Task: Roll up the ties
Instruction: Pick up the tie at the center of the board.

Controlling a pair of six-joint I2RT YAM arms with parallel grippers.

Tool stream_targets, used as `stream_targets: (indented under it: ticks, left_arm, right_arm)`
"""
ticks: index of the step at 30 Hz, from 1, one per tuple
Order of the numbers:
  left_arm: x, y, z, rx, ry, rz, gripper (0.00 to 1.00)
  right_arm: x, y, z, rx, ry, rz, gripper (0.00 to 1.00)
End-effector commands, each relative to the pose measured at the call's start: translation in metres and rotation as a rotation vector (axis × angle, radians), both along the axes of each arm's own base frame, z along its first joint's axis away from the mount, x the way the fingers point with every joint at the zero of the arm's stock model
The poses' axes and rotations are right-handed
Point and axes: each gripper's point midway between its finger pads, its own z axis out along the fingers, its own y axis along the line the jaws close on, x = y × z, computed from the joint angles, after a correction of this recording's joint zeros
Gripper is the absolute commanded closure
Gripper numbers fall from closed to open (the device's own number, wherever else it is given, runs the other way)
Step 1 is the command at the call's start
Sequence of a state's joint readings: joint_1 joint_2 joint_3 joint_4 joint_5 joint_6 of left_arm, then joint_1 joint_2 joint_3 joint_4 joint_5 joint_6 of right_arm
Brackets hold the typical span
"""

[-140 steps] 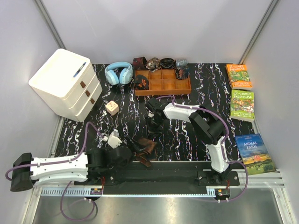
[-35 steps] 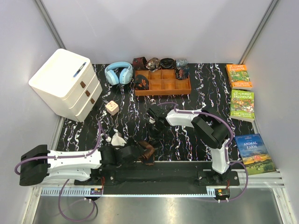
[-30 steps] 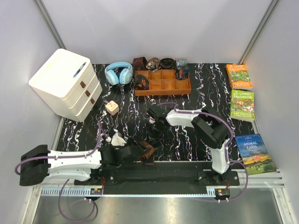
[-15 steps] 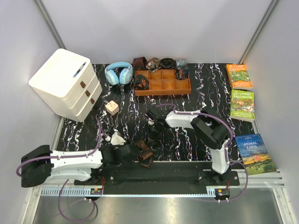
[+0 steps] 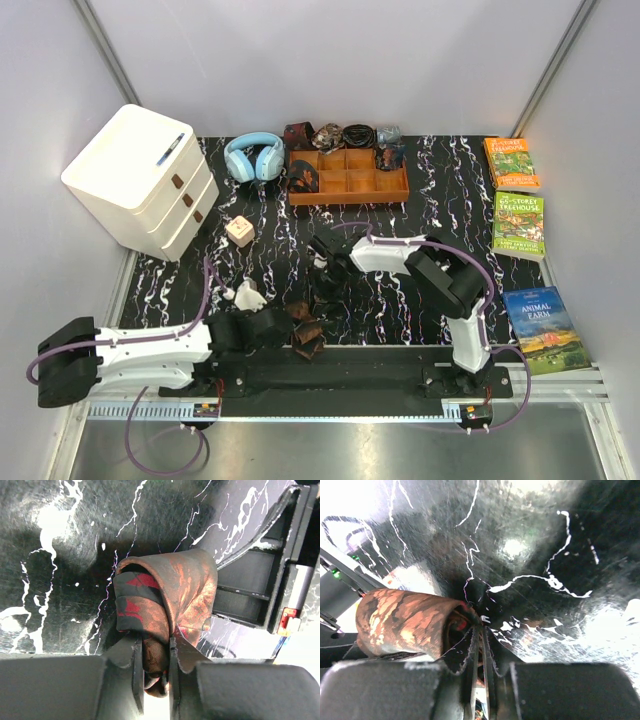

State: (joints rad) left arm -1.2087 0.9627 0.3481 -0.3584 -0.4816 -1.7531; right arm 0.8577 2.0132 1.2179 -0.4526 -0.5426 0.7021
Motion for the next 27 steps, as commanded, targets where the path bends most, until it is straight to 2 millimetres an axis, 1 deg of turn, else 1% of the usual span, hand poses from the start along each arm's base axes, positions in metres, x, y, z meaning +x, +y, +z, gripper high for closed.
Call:
stream_targets:
  ticks: [1, 2, 3, 5, 6, 7, 9, 10, 11, 12, 13, 14, 15, 16, 17, 18, 19, 20, 21, 22, 23, 24, 25, 26, 27]
  left_arm:
    - [0.01, 0.002, 0.011, 0.008, -0.073, -0.008, 1.0]
    - [0.011, 0.001, 0.015, 0.005, -0.084, -0.012, 1.0]
    - [0.011, 0.002, 0.017, 0.016, -0.097, -0.024, 1.0]
    - [0.016, 0.001, 0.028, 0.015, -0.127, -0.024, 1.0]
    - [0.016, 0.002, 0.032, 0.023, -0.14, -0.032, 1.0]
    - [0.02, 0.001, 0.04, 0.022, -0.159, -0.027, 1.0]
    - [0.023, 0.004, 0.048, 0.043, -0.187, -0.033, 1.0]
    - [0.027, 0.003, 0.059, 0.043, -0.218, -0.027, 1.0]
    - [0.03, 0.005, 0.064, 0.059, -0.236, -0.027, 1.0]
    - [0.036, 0.005, 0.077, 0.076, -0.28, -0.03, 1.0]
    - [0.041, 0.004, 0.085, 0.09, -0.306, -0.034, 1.0]
    - [0.044, 0.005, 0.089, 0.136, -0.333, -0.058, 1.0]
    - [0.051, 0.003, 0.106, 0.139, -0.371, -0.042, 1.0]
    - [0.056, 0.003, 0.112, 0.158, -0.389, -0.037, 1.0]
    - [0.063, 0.002, 0.129, 0.172, -0.428, -0.03, 1.0]
    - [0.07, 0.004, 0.136, 0.184, -0.443, -0.015, 1.0]
    - [0.076, 0.004, 0.142, 0.196, -0.454, -0.006, 1.0]
    - [0.082, 0.002, 0.154, 0.205, -0.477, -0.013, 1.0]
    - [0.094, 0.005, 0.163, 0.197, -0.494, 0.014, 1.0]
    - [0.101, 0.003, 0.168, 0.2, -0.503, 0.012, 1.0]
    - [0.107, 0.0, 0.177, 0.202, -0.521, -0.012, 1.0]
    - [0.121, 0.001, 0.181, 0.208, -0.532, 0.012, 1.0]
    - [0.128, 0.001, 0.183, 0.22, -0.534, 0.014, 1.0]
    - [0.136, -0.002, 0.196, 0.224, -0.548, 0.013, 1.0]
    - [0.15, 0.0, 0.192, 0.26, -0.537, 0.026, 1.0]
  right_arm:
    - [0.027, -0.028, -0.021, -0.119, -0.06, -0.033, 0.87]
    - [0.035, -0.032, -0.018, -0.116, -0.069, -0.052, 0.87]
    - [0.053, -0.042, -0.012, -0.115, -0.087, -0.096, 0.87]
    - [0.067, -0.057, -0.007, -0.13, -0.104, -0.138, 0.87]
    - [0.077, -0.066, -0.003, -0.143, -0.131, -0.165, 0.87]
    - [0.088, -0.078, -0.001, -0.155, -0.143, -0.196, 0.87]
    - [0.098, -0.093, 0.001, -0.187, -0.18, -0.237, 0.87]
    - [0.102, -0.1, 0.001, -0.205, -0.194, -0.259, 0.86]
    - [0.102, -0.106, -0.001, -0.229, -0.207, -0.266, 0.87]
    - [0.109, -0.113, 0.0, -0.26, -0.25, -0.298, 0.87]
    - [0.106, -0.118, -0.006, -0.275, -0.253, -0.307, 0.88]
    - [0.108, -0.118, -0.001, -0.262, -0.28, -0.322, 0.89]
    - [0.109, -0.118, -0.004, -0.249, -0.298, -0.342, 0.89]
    - [0.111, -0.119, -0.002, -0.239, -0.314, -0.356, 0.89]
    - [0.119, -0.119, 0.006, -0.225, -0.364, -0.383, 0.9]
    - [0.116, -0.126, 0.002, -0.242, -0.377, -0.399, 0.91]
    - [0.119, -0.13, 0.005, -0.244, -0.409, -0.417, 0.91]
    - [0.13, -0.135, 0.018, -0.241, -0.491, -0.46, 0.9]
    - [0.126, -0.148, 0.013, -0.279, -0.516, -0.486, 0.87]
    - [0.13, -0.153, 0.025, -0.264, -0.572, -0.52, 0.86]
    - [0.134, -0.15, 0.032, -0.225, -0.605, -0.534, 0.85]
    - [0.129, -0.151, 0.03, -0.21, -0.606, -0.535, 0.82]
    - [0.13, -0.149, 0.039, -0.174, -0.628, -0.538, 0.8]
    - [0.13, -0.148, 0.042, -0.158, -0.646, -0.534, 0.77]
    - [0.128, -0.151, 0.039, -0.162, -0.65, -0.533, 0.71]
